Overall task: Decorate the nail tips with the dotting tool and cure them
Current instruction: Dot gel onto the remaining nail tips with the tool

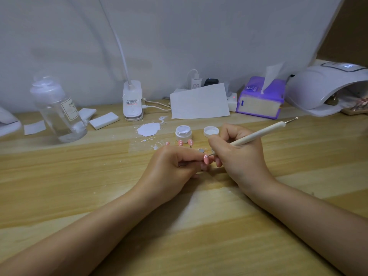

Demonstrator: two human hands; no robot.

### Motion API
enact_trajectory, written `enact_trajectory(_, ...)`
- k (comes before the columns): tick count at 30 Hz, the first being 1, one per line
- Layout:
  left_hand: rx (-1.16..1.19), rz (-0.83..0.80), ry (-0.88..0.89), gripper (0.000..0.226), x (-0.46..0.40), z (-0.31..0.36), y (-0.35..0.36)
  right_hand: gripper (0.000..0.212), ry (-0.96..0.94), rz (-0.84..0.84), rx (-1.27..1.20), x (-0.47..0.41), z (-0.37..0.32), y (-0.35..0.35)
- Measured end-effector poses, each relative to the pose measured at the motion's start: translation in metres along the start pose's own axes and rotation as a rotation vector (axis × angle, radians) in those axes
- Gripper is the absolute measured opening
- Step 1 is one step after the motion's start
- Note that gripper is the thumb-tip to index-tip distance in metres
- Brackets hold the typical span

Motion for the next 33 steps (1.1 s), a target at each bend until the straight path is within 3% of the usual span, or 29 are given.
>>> enact_trajectory(18, 0.012, -0.004, -0.012, 0.013, -0.0004, -0.0021, 0.0004, 0.034, -0.017, 0.035, 0.081, -0.0014, -0.0011, -0.0037)
enact_trajectory(27, 0.026, -0.001, -0.032, 0.014, -0.0005, -0.0044, 0.0002, 0.042, 0.009, 0.026, -0.059, 0.0002, -0.0004, -0.0031)
enact_trajectory(33, 0.015, -0.004, -0.037, 0.016, -0.0009, -0.0047, 0.0001, 0.044, -0.002, 0.048, 0.069, -0.0008, -0.0006, -0.0051)
Point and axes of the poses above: each hand's wrist, its own x-axis away from the middle knuckle, its own y-axis out of the palm, z = x × y, the point moved 9 cm from there along -x, towards the middle knuckle, and after that the axes turned 7 degrees about -z, right-handed, at the moved point
